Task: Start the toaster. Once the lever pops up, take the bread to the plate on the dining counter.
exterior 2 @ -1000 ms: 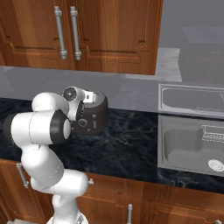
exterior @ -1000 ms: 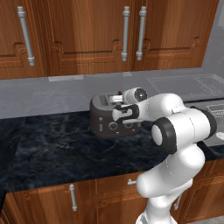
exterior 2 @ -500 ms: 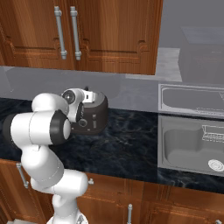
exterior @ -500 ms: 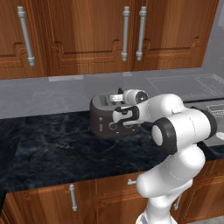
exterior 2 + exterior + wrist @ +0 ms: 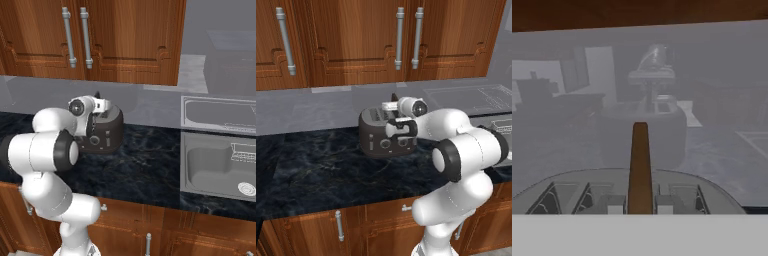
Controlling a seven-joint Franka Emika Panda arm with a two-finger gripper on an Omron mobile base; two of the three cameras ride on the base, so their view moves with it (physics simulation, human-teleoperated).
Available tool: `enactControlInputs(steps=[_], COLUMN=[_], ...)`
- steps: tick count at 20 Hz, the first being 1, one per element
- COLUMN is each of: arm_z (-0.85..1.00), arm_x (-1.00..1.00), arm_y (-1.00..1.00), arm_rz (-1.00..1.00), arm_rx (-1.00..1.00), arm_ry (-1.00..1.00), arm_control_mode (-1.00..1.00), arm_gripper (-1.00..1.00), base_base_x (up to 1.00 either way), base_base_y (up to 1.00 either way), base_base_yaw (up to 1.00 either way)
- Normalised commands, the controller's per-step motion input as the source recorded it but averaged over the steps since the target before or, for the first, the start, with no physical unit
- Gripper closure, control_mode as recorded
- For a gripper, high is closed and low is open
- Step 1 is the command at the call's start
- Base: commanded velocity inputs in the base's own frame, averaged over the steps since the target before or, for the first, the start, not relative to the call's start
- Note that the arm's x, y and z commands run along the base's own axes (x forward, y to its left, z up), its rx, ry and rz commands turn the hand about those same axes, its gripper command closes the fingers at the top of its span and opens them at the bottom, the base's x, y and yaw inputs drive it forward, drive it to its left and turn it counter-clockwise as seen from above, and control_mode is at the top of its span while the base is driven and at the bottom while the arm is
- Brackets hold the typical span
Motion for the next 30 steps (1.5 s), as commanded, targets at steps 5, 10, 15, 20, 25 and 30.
enactControlInputs(steps=[5,10,15,20,25,30], arm_z=[0.55,0.33,0.07,0.24,0.35,0.23], arm_x=[-0.22,-0.59,-0.78,-0.8,-0.83,-0.78], arm_y=[0.0,-0.06,-0.13,-0.23,-0.1,0.0], arm_rz=[0.0,0.0,0.0,0.0,0.0,0.0], arm_rx=[0.0,0.0,0.0,0.0,0.0,0.0], arm_ry=[0.01,0.01,0.0,0.03,0.11,0.17], arm_control_mode=[-1.0,-1.0,-1.0,-1.0,-1.0,-1.0], arm_gripper=[1.0,1.0,1.0,1.0,1.0,1.0], base_base_x=[0.0,0.0,0.0,0.0,0.0,0.0], base_base_y=[0.0,0.0,0.0,0.0,0.0,0.0], base_base_yaw=[0.0,0.0,0.0,0.0,0.0,0.0])
